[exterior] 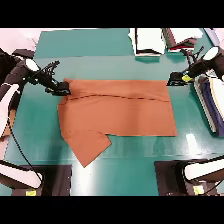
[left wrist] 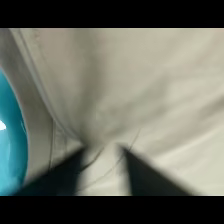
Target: Fold the shirts.
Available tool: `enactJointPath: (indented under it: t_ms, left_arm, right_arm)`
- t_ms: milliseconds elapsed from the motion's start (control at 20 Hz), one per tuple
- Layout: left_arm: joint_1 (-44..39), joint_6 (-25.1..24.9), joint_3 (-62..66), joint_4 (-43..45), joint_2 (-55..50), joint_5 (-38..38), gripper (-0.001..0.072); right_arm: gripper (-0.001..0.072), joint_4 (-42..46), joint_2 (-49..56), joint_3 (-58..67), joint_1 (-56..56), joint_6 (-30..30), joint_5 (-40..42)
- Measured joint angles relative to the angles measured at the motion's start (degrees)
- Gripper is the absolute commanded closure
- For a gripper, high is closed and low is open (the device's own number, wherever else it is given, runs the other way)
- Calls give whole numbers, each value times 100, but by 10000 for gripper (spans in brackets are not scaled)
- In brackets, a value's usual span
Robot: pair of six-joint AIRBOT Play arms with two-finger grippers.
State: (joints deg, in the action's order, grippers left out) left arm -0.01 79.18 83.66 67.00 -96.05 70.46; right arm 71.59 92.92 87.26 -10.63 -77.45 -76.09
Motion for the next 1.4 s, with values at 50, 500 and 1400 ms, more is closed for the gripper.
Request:
enactJointPath:
  t_ms: [50,500,1400]
  left_arm:
    - [0,2,44,2,35,118,271]
    - [2,151,-1733,251,2087,328,271]
    - [2,595,-4170,466,4076,573,270]
  right_arm:
    - [326,-2,-46,-46,-31,2,-103]
    - [323,4,-2024,-2889,-1176,374,-396]
    - [695,-946,-3311,-5390,-1412,1036,33]
